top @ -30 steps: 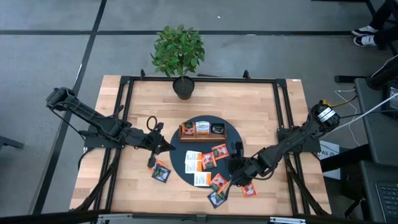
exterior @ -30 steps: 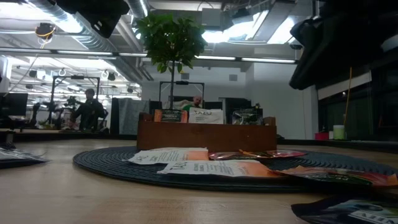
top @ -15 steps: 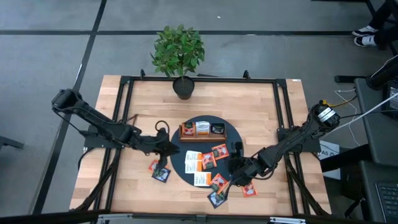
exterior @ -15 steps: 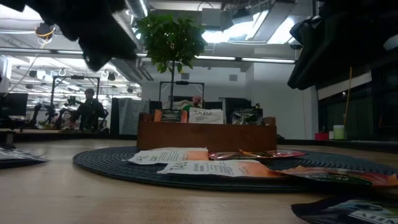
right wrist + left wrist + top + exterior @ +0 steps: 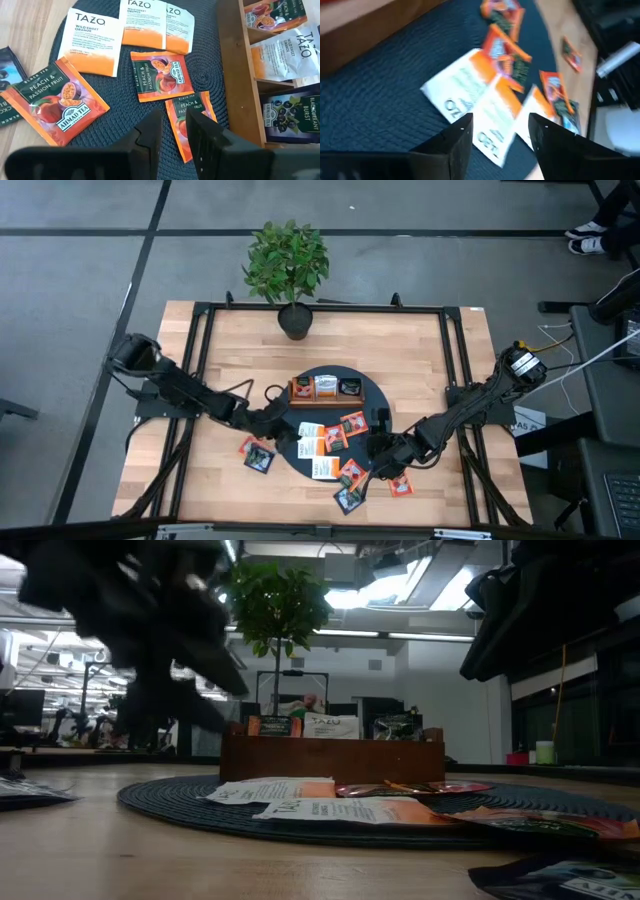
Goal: Pick & Place Tea
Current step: Put the white tea bag into the middle of the wooden organizer
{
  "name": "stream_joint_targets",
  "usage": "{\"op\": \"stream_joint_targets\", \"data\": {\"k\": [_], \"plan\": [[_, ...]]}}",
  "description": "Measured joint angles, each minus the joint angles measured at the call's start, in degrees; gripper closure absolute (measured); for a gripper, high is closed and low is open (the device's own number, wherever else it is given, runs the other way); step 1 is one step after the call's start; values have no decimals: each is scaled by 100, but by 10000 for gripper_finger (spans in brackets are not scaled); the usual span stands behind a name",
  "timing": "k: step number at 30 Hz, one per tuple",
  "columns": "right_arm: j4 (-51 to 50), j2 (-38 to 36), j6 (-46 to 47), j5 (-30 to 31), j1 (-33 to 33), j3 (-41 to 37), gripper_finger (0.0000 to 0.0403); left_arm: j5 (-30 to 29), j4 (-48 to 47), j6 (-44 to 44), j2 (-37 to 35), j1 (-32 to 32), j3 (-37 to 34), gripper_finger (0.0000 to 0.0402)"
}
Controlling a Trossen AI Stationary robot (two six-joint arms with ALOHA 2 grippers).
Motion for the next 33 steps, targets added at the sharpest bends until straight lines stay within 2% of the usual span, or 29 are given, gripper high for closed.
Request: {"op": "stream_joint_targets", "data": {"k": [7, 13, 22, 33], "plan": [[-2, 0, -15, 1, 0, 0, 311, 569, 275, -410, 644, 392, 2, 210], [-4, 0, -17, 3, 0, 0, 311, 1029, 399, -408, 830, 601, 8, 210], [-3, 0, -17, 5, 0, 0, 311, 1324, 485, -253, 836, 765, 27, 210], [-2, -2, -17, 5, 0, 0, 311, 1352, 489, 259, 836, 758, 184, 210]]}}
